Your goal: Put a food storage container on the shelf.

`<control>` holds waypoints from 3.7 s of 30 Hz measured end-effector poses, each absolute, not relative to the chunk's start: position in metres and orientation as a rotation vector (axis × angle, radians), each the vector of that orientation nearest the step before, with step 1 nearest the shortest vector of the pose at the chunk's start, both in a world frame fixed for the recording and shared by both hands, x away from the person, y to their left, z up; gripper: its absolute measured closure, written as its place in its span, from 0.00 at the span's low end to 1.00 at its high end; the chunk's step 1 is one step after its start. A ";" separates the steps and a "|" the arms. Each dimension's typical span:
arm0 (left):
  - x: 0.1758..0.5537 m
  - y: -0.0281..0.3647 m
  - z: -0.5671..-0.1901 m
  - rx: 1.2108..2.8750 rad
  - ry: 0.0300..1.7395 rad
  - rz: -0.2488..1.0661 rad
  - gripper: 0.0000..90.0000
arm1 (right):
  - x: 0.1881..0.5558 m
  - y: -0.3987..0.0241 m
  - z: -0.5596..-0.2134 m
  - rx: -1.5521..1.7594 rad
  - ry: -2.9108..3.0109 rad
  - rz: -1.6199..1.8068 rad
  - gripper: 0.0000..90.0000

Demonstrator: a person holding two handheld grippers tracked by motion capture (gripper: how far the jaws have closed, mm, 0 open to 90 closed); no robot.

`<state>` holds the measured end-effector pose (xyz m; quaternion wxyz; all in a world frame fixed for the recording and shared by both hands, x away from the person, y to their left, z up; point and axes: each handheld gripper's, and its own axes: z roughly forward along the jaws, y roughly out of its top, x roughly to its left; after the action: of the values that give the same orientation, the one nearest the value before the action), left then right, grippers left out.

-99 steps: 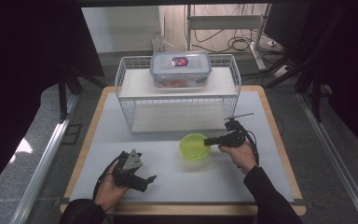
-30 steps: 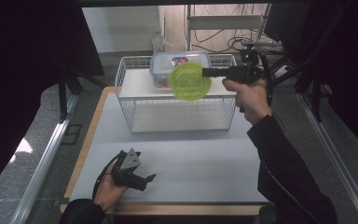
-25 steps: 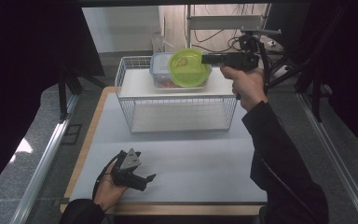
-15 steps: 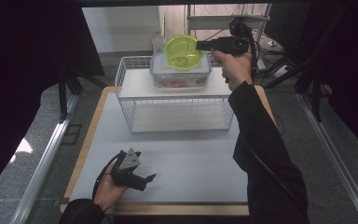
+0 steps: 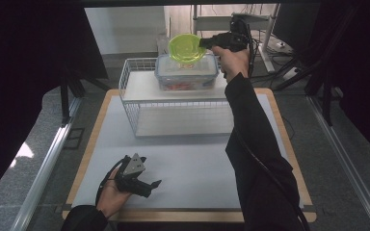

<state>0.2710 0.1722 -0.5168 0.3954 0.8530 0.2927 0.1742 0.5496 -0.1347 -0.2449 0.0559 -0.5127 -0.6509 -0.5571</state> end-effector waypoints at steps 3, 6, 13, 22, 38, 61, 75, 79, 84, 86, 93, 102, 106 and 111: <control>0.271 0.172 -0.517 2.164 0.740 0.442 0.04 | 0.551 -0.133 -0.246 -1.572 -1.990 -1.693 0.84; 0.271 0.172 -0.517 2.168 0.738 0.441 0.04 | 0.552 -0.131 -0.249 -1.598 -1.997 -1.686 0.81; 0.271 0.171 -0.517 2.173 0.734 0.439 0.04 | 0.552 -0.129 -0.250 -1.592 -2.032 -1.690 0.78; 0.271 0.172 -0.517 2.171 0.737 0.447 0.04 | 0.542 -0.134 -0.245 -1.504 -2.144 -1.781 0.49; 0.270 0.172 -0.517 2.153 0.750 0.442 0.03 | 0.490 -0.161 -0.264 -1.316 -2.451 -1.877 0.12; 0.270 0.173 -0.515 2.149 0.758 0.476 0.02 | 0.408 -0.167 -0.339 -1.095 -2.756 -1.749 0.03; 0.271 0.173 -0.515 2.143 0.770 0.480 0.02 | 0.384 -0.183 -0.388 -1.111 -2.810 -1.700 0.02; 0.271 0.174 -0.515 2.139 0.774 0.478 0.02 | 0.374 -0.188 -0.400 -1.090 -2.855 -1.681 0.00; 0.270 0.175 -0.514 2.115 0.757 0.452 0.01 | 0.365 -0.191 -0.407 -1.096 -2.854 -1.683 0.00; 0.270 0.175 -0.514 2.112 0.753 0.455 0.01 | 0.362 -0.192 -0.409 -1.086 -2.863 -1.688 0.00; 0.270 0.177 -0.514 2.114 0.760 0.454 0.01 | 0.349 -0.190 -0.422 -1.073 -2.901 -1.649 0.00; 0.271 0.177 -0.514 2.117 0.767 0.455 0.01 | 0.336 -0.194 -0.444 -1.086 -2.925 -1.601 0.01; 0.271 0.177 -0.515 2.116 0.767 0.456 0.01 | 0.332 -0.197 -0.453 -1.101 -2.914 -1.594 0.03; 0.272 0.179 -0.515 2.110 0.774 0.453 0.01 | 0.326 -0.202 -0.466 -1.100 -2.942 -1.529 0.03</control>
<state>0.2716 0.1786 -0.5152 0.4116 0.8387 0.3077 0.1799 0.3259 -0.2018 -0.4663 -0.1752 -0.3101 -0.8292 -0.4309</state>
